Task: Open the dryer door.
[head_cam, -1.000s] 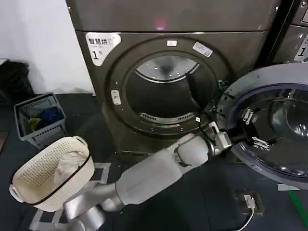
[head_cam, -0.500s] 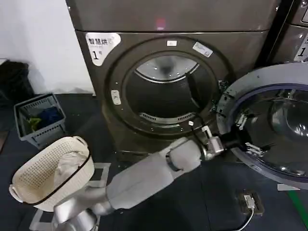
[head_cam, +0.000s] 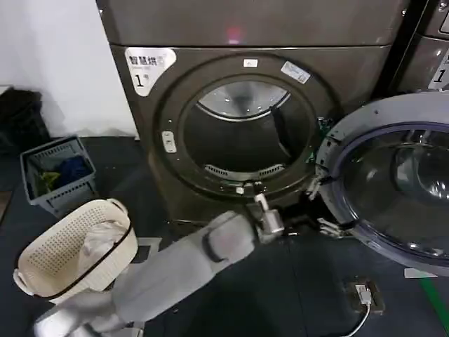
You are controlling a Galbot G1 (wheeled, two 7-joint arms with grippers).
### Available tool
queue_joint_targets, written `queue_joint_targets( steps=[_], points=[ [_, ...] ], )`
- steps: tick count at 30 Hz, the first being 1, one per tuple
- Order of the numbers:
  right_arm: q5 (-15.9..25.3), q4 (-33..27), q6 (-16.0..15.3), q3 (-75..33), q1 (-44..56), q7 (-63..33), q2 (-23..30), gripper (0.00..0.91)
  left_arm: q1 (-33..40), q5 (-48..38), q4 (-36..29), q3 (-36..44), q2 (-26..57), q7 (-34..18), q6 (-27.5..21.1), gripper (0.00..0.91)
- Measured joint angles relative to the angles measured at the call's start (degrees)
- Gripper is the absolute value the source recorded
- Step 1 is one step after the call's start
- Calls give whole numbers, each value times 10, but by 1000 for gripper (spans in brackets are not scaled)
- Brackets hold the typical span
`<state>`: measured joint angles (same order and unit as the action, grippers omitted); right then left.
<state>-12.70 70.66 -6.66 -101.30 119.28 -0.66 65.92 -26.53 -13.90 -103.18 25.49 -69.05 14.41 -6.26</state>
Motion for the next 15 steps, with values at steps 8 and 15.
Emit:
queue_joint_targets(
  steps=[8,15],
  points=[
    [-8,13,-1,0,2,4,3,907,-42,-15,-58,-26,79,11,20,907],
    [-16,23,-4,2,2,5,3,907,-102,-36,-110,-73,172,14,41,907]
  ],
)
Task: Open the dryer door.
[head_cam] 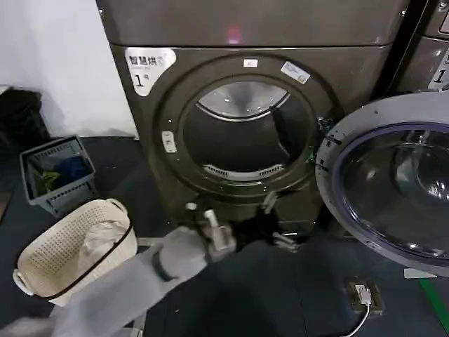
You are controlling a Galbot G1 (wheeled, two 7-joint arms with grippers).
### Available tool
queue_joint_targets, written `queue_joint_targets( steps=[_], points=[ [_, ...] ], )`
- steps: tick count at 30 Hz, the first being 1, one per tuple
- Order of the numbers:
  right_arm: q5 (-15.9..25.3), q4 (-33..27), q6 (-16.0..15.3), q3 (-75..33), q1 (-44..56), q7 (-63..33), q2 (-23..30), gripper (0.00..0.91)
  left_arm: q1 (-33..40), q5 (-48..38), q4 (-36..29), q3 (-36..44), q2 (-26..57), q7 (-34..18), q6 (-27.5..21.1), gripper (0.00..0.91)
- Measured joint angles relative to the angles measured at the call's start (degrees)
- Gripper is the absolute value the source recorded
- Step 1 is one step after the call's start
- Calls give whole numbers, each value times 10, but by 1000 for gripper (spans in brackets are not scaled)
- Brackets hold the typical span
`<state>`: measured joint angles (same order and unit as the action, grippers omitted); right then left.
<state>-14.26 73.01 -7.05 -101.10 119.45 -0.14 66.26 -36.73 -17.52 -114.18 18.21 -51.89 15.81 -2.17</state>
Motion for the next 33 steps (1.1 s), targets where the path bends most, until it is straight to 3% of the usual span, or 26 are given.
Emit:
queue_joint_targets(
  steps=[9,20,33],
  points=[
    [-9,16,-5,2,0,2,0,907,-108,-12,-37,-94,106,8,19,907],
    [-17,16,-5,2,-2,6,-1,907,-222,-46,-34,-201,194,5,1,907],
    [-23,29,-5,4,-8,11,-3,907,-259,-125,70,-263,246,-9,-178,907]
  ],
)
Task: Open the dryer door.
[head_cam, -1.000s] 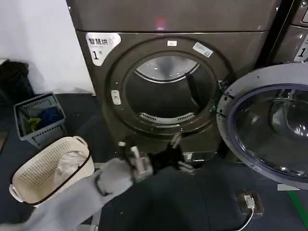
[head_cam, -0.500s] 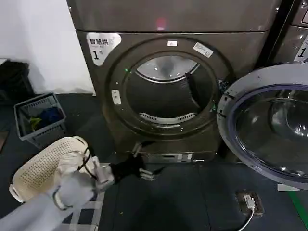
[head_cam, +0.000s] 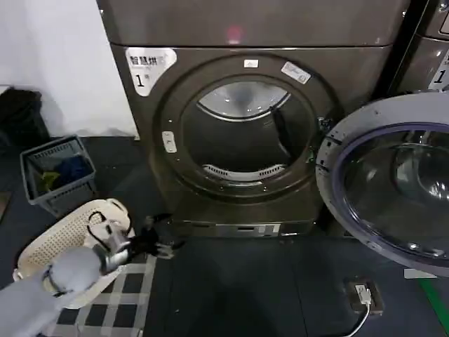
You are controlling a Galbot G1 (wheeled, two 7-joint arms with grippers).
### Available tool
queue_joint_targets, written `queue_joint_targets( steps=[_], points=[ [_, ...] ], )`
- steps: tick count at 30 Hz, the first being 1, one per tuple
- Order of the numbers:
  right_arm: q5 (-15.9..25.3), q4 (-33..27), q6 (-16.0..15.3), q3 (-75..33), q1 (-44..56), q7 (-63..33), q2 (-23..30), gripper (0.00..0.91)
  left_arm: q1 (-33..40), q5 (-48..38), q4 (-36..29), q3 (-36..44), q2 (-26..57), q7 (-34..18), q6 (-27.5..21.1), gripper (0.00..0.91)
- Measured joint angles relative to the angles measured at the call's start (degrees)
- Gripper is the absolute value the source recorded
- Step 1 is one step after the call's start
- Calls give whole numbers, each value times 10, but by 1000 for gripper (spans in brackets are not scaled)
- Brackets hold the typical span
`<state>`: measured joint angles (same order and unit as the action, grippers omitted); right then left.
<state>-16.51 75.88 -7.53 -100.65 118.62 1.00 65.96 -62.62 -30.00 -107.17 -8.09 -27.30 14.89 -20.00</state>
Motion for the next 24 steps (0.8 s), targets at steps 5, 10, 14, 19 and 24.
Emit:
queue_joint_targets(
  steps=[5,10,14,19,24],
  points=[
    [-2,7,-2,4,-6,3,0,907,-6,-41,29,-21,9,-1,-71,907],
    [-5,15,-5,8,-10,5,2,907,-5,-94,50,-47,11,-8,-139,907],
    [-6,24,-10,12,-14,6,5,907,-11,-125,54,-73,13,-12,-192,907],
    [-11,34,-13,14,-17,7,6,907,-18,-149,59,-107,20,-22,-223,907],
    [-15,44,-15,14,-18,10,10,907,-15,-147,73,-128,30,-24,-223,907]
  ],
)
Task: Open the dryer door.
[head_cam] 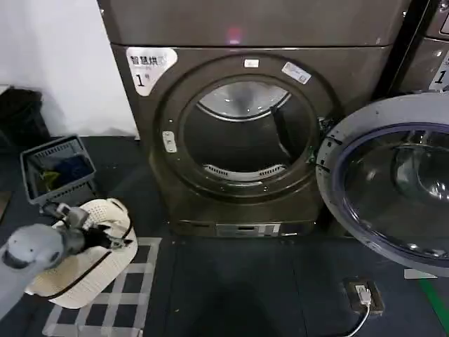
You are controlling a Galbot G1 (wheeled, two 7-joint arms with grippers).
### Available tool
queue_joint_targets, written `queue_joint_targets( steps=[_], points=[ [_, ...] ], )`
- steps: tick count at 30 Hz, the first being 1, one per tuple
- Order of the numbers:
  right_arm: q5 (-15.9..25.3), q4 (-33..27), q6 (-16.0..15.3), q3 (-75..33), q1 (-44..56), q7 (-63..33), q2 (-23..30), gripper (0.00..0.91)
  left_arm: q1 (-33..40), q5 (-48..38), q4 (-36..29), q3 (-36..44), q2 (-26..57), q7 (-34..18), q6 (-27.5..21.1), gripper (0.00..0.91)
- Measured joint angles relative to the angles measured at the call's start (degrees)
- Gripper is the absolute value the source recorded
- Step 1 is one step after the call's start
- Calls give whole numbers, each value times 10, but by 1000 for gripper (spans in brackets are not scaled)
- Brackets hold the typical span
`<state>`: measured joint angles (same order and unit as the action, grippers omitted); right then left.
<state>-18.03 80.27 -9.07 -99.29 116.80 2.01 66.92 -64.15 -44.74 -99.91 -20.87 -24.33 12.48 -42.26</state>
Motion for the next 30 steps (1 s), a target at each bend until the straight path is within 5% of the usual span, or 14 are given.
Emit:
queue_joint_targets(
  steps=[30],
  points=[
    [-31,4,19,-10,10,20,6,907,23,152,163,41,57,182,1,907]
  ],
)
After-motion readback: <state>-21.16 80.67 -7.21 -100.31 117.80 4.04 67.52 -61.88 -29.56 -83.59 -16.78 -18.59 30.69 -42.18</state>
